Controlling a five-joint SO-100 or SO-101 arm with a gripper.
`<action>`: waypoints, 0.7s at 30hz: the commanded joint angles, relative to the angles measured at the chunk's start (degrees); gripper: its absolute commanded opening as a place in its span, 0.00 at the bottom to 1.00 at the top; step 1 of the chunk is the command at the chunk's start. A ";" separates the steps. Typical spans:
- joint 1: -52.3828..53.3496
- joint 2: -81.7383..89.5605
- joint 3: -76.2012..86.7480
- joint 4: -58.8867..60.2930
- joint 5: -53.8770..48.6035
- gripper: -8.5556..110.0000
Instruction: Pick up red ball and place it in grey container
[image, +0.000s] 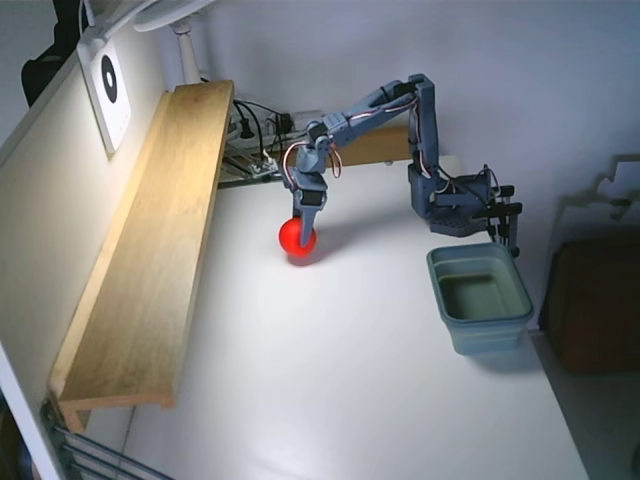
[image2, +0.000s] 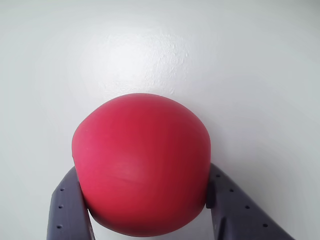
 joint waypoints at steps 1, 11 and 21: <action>0.61 3.47 -4.99 3.07 0.09 0.27; 0.61 3.03 -16.41 14.05 0.09 0.27; 0.61 0.22 -31.24 26.06 0.09 0.27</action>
